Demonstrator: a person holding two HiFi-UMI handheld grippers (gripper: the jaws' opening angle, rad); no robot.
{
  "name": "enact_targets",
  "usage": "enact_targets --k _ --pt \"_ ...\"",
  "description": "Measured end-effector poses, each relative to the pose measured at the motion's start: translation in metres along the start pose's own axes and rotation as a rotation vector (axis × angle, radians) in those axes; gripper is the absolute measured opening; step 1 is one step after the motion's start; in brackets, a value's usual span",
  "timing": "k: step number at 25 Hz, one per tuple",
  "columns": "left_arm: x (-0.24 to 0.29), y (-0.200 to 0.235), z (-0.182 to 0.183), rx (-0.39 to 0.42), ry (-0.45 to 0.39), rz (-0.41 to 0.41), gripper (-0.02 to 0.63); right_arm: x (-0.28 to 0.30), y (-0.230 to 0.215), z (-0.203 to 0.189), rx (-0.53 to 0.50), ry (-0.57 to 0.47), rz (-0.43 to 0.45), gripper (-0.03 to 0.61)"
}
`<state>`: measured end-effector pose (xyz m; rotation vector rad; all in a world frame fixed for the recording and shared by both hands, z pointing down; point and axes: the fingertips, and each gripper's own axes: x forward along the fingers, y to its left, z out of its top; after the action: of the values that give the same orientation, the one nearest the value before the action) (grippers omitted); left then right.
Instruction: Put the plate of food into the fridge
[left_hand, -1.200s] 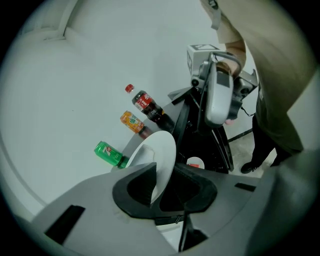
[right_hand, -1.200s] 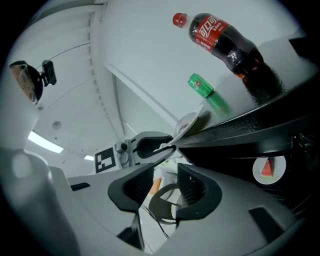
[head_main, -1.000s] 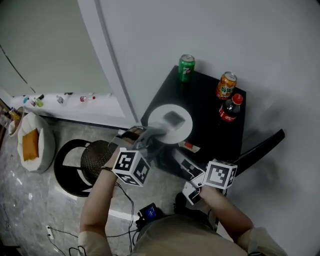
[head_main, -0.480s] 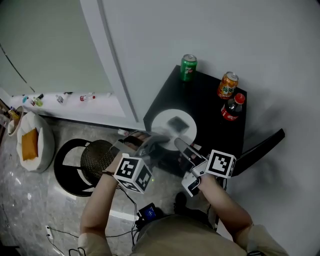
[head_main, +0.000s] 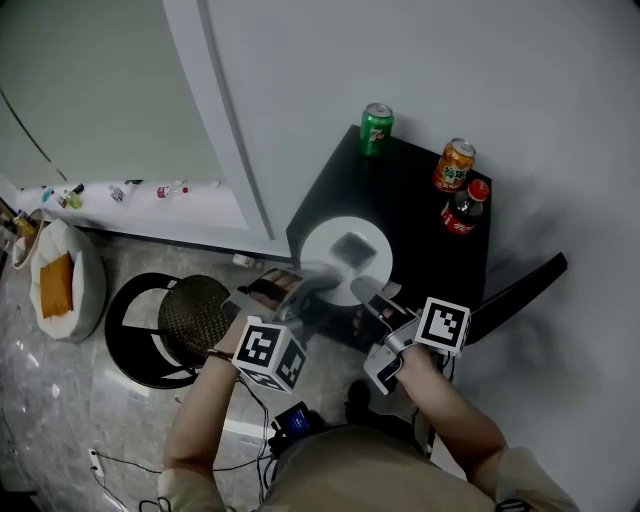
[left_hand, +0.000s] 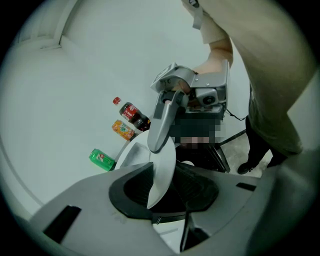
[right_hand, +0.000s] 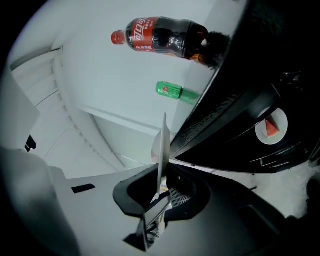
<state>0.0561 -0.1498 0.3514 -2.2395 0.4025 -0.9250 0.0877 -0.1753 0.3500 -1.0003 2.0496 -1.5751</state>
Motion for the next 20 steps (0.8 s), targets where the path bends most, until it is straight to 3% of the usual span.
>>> enact_targets --k 20 --pt "-0.025 -0.047 0.011 -0.06 -0.018 -0.005 0.132 -0.026 -0.011 -0.043 0.145 0.004 -0.008 0.029"
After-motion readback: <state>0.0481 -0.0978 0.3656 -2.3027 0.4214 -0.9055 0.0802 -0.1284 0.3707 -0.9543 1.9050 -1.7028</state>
